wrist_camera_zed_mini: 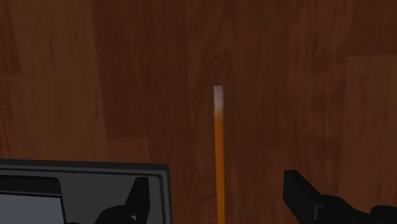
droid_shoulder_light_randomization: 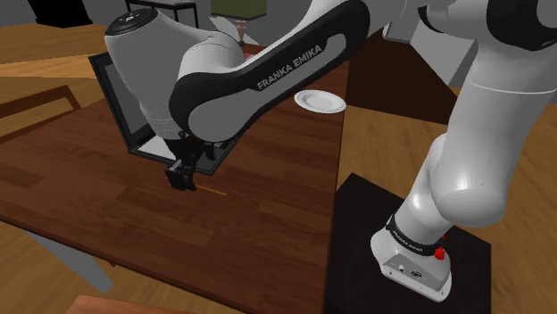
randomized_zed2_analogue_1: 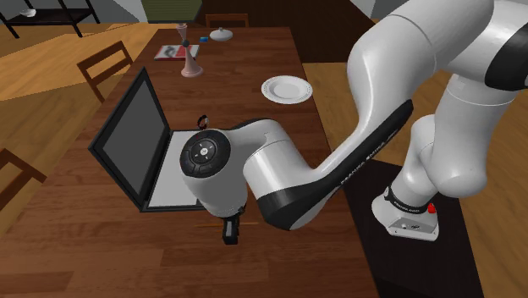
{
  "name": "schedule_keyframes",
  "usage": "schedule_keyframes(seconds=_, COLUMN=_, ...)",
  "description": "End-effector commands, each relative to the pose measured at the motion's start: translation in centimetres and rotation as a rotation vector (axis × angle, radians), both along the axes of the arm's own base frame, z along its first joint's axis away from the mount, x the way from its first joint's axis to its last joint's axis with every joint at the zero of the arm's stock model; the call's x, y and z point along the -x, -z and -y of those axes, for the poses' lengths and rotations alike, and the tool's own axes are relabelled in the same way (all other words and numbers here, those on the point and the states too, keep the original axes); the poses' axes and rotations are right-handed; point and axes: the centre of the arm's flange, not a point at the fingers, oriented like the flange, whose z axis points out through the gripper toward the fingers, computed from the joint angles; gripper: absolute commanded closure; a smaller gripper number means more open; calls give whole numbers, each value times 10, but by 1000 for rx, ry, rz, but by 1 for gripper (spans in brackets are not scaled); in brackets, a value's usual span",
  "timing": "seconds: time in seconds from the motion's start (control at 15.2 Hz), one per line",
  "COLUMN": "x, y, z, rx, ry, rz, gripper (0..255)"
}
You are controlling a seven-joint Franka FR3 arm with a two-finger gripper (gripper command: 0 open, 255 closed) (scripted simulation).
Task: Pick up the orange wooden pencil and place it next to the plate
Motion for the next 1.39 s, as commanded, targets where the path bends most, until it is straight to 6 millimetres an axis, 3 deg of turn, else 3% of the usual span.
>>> schedule_keyframes(seconds=0.0, x=-1, y=14, z=-9, rx=4, ry=-14, rz=-4, gripper=0)
schedule_keyframes(seconds=0.46, x=-3, y=48, z=-1, rx=4, ry=-14, rz=-4, gripper=0)
schedule_keyframes(seconds=0.99, x=-3, y=48, z=-1, rx=4, ry=-14, rz=-4, gripper=0)
schedule_keyframes(seconds=1.06, x=-3, y=48, z=-1, rx=4, ry=-14, rz=-4, gripper=255)
schedule_keyframes(seconds=1.32, x=-3, y=48, z=-1, rx=4, ry=-14, rz=-4, gripper=255)
